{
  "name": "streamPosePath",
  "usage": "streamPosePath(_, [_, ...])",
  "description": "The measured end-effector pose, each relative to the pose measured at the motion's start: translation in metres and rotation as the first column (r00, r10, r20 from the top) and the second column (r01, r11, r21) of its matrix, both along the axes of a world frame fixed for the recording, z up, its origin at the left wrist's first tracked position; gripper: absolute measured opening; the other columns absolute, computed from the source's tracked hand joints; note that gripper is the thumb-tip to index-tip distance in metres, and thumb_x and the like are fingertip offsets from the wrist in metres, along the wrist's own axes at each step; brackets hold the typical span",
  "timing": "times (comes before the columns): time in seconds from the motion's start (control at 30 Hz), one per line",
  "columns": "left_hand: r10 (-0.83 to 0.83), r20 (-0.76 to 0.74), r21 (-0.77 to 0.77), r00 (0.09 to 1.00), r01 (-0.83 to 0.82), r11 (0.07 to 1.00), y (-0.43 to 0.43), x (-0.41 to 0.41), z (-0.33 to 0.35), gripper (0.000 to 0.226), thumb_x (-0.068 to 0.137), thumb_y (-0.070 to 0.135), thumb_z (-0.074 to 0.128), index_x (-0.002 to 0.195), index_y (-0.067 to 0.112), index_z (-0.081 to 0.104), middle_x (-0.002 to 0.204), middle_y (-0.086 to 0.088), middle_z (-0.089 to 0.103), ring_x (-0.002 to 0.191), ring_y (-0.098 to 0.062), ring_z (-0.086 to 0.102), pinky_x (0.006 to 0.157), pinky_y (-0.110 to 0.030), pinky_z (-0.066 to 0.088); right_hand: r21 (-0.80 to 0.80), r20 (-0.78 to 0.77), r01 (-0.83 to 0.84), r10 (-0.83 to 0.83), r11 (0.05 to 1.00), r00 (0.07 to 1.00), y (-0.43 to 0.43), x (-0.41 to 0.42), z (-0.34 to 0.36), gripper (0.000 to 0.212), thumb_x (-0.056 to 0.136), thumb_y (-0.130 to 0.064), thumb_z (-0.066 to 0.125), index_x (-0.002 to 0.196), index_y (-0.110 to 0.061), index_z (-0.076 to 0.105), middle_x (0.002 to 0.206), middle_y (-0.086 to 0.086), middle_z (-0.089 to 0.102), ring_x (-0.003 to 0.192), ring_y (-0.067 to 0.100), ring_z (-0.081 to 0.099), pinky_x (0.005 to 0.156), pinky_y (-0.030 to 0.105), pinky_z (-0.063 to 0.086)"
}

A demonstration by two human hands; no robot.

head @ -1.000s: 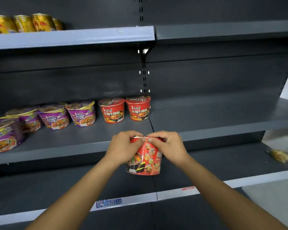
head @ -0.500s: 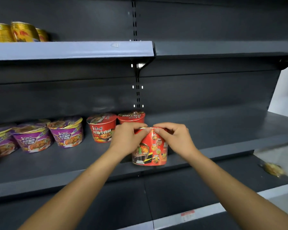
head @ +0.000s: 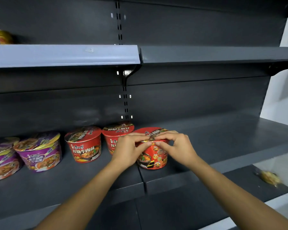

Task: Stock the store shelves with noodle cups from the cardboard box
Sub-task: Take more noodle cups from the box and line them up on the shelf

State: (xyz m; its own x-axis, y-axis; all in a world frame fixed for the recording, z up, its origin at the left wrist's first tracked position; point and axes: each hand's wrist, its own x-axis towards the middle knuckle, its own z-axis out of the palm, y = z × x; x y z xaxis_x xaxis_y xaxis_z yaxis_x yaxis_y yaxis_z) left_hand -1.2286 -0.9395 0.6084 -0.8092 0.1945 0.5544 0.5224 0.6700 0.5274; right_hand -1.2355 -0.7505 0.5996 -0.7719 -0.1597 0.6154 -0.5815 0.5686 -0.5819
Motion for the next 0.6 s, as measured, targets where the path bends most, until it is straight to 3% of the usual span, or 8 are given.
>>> streamPosePath(0.27, [-0.017, 0.018, -0.118, 1.0, 0.019, 0.993, 0.009, -0.049, -0.017, 0.031, 0.082, 0.027, 0.072, 0.112, 0.019, 0.07, 0.119, 0.004, 0.065, 0.104, 0.005, 0.05, 0.089, 0.004, 0.031, 0.099, -0.032, -0.028, 0.032, 0.995, 0.999, 0.017, -0.053, -0.018, 0.022, 0.077, -0.018, 0.078, 0.099, -0.019, 0.076, 0.102, -0.007, 0.071, 0.101, 0.0, 0.055, 0.092, 0.001, 0.032])
streamPosePath(0.37, [-0.015, 0.001, -0.261, 1.0, 0.015, 0.965, 0.008, -0.061, -0.017, 0.035, 0.087, 0.026, 0.066, 0.122, 0.025, 0.064, 0.13, 0.005, 0.059, 0.113, -0.002, 0.053, 0.101, -0.022, 0.042, 0.112, -0.035, -0.027, 0.032, 0.993, 0.999, 0.019, -0.066, -0.024, 0.03, 0.078, -0.018, 0.076, 0.108, -0.018, 0.073, 0.111, -0.003, 0.069, 0.108, 0.006, 0.055, 0.097, 0.011, 0.034])
streamPosePath(0.43, [0.048, -0.002, -0.368, 0.999, -0.045, 0.929, 0.004, -0.066, -0.012, 0.039, 0.091, 0.026, 0.055, 0.129, 0.029, 0.058, 0.138, 0.008, 0.052, 0.122, -0.009, 0.051, 0.104, -0.03, 0.041, 0.137, -0.04, -0.017, 0.023, 0.99, 0.999, 0.018, -0.076, -0.026, 0.035, 0.08, -0.019, 0.074, 0.115, -0.018, 0.069, 0.12, -0.002, 0.065, 0.115, 0.008, 0.052, 0.101, 0.016, 0.032])
streamPosePath(0.5, [0.146, -0.064, -0.374, 0.987, -0.16, 0.914, -0.003, -0.072, -0.005, 0.045, 0.087, 0.026, 0.042, 0.129, 0.027, 0.058, 0.134, 0.007, 0.055, 0.119, -0.015, 0.054, 0.099, -0.034, 0.046, 0.188, -0.027, -0.008, 0.013, 0.982, 1.0, 0.016, -0.085, -0.026, 0.036, 0.084, -0.021, 0.071, 0.119, -0.018, 0.066, 0.128, -0.002, 0.061, 0.12, 0.009, 0.048, 0.103, 0.017, 0.028])
streamPosePath(0.6, [0.26, -0.146, -0.344, 0.954, -0.296, 0.891, -0.017, -0.083, 0.002, 0.037, 0.091, 0.02, 0.046, 0.125, 0.022, 0.061, 0.124, 0.001, 0.061, 0.111, -0.022, 0.058, 0.089, -0.033, 0.049, 0.272, -0.007, 0.008, -0.006, 0.962, 1.0, 0.011, -0.099, -0.026, 0.034, 0.088, -0.023, 0.065, 0.123, -0.019, 0.064, 0.131, -0.004, 0.059, 0.127, 0.012, 0.045, 0.105, 0.015, 0.023])
